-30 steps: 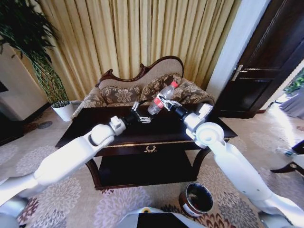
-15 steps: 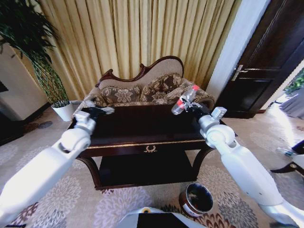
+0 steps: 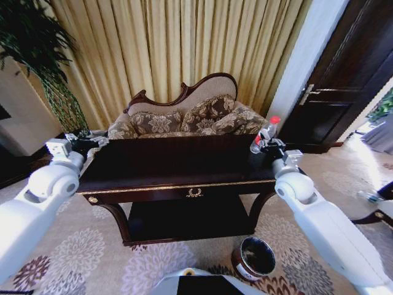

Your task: Move to the front of the table and place the trash on the table into the trash bin.

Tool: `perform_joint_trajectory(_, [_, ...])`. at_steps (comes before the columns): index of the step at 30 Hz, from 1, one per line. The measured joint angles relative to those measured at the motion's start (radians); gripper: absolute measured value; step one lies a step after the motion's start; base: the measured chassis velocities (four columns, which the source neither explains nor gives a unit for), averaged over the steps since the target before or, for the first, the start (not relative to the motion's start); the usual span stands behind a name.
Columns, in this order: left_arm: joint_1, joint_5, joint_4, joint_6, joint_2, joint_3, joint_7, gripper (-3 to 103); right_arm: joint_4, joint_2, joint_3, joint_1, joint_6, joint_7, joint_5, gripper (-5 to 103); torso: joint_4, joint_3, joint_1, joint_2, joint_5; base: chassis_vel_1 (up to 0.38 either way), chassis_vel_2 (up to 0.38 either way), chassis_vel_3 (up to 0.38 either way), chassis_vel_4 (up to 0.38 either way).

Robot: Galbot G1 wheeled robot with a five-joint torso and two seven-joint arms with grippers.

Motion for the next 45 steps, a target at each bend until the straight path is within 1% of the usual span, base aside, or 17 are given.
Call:
perform_joint_trajectory(5, [0.005, 0.003, -0.006, 0.0, -0.009, 0.007, 0.005, 100, 0.034, 0.001, 0.047, -0.058, -0.004, 0.001, 0.001, 25, 0.0002, 0.0, 0.0, 0.0, 0.0, 0.0, 0.0, 0.0, 0.0])
perform_joint_trajectory(9, [0.002, 0.004, -0.007, -0.001, -0.008, 0.016, 0.012, 100, 0.045, 0.001, 0.059, -0.078, -0.004, 0.001, 0.005, 25, 0.0003, 0.0, 0.0, 0.0, 0.0, 0.029, -0.02, -0.03, 0.028])
perform_joint_trajectory(24, [0.004, 0.004, -0.012, -0.009, 0.01, 0.024, 0.016, 100, 0.059, 0.007, 0.059, -0.101, -0.005, 0.0, 0.008, 25, 0.0002, 0.0, 0.0, 0.0, 0.0001, 0.121, -0.121, -0.124, 0.11])
perform_joint_trajectory(45, [0.005, 0.008, -0.01, -0.014, -0.001, 0.033, 0.016, 100, 0.045, 0.024, 0.054, -0.113, 0.005, -0.008, 0.0, 25, 0.0, 0.0, 0.0, 0.0, 0.0, 0.139, -0.139, -0.146, 0.139])
